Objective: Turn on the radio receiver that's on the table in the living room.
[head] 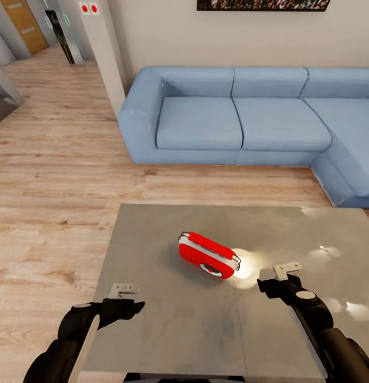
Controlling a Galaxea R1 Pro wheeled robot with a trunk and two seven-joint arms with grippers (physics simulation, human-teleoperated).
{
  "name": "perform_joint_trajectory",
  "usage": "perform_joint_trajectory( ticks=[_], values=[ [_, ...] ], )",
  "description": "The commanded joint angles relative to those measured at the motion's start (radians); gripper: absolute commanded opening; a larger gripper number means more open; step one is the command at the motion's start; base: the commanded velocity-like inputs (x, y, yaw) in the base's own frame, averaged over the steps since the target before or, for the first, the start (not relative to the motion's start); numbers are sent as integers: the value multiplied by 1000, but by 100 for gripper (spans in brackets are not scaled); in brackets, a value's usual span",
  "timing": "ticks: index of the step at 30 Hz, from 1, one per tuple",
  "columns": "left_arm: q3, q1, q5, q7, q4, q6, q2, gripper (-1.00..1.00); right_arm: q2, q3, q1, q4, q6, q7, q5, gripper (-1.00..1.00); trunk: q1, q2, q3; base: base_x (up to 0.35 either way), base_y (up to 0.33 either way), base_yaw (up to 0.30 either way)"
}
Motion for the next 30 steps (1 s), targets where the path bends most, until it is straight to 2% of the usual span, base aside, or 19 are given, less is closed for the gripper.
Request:
perform_joint_trajectory(
  ticks=[1, 17, 30],
  values=[
    [0, 0, 0, 0, 0, 0, 0, 100, 0, 0, 0, 0, 0, 0, 0, 100, 0, 0, -2, 0, 0, 0],
    [0, 0, 0, 0, 0, 0, 0, 100, -1, -3, 0, 0, -8, 1, 1, 100, 0, 0, -27, 0, 0, 0],
    [0, 0, 0, 0, 0, -1, 0, 100, -2, -5, 0, 0, -9, 1, 1, 100, 0, 0, -29, 0, 0, 0]
  ],
)
